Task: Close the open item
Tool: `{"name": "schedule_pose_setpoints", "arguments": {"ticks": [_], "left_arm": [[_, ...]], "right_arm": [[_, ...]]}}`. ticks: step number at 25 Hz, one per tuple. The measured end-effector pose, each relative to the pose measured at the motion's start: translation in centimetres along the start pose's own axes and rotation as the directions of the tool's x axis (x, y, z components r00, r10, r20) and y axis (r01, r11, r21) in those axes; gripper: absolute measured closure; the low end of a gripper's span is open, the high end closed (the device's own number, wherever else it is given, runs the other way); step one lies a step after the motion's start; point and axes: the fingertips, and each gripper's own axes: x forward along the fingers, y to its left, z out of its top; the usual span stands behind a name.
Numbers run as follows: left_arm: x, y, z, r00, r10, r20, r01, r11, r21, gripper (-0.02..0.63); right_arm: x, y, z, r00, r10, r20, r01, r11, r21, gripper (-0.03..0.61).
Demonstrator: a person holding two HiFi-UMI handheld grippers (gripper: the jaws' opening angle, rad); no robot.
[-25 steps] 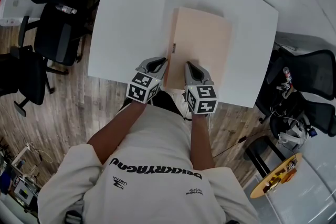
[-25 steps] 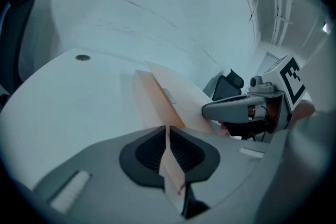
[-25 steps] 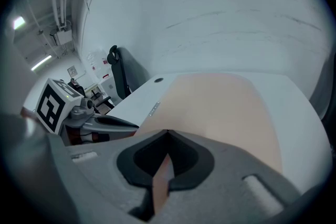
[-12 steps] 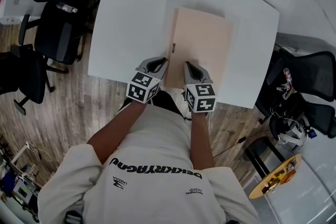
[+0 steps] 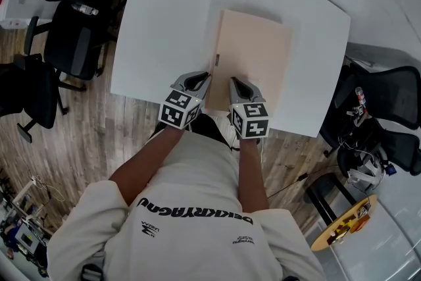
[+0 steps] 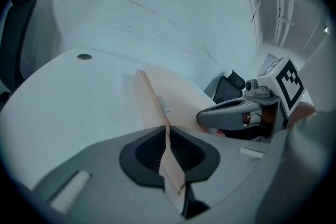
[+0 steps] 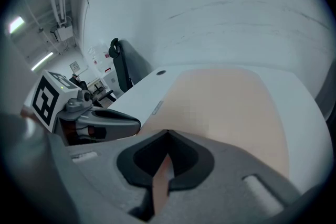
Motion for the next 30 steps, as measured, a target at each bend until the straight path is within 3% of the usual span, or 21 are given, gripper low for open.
{"name": "schedule_pose_setpoints", "arguments": {"ticks": [30], "left_arm": [[0.04, 0.07, -0.11, 1.000, -0.012, -0.009, 0.012, 1.000, 0.005, 0.580]], "right_arm": [[1.04, 0.24, -0.73, 0.997, 0.033, -0.077, -0.032, 0.999, 0.016, 0.581]]}}
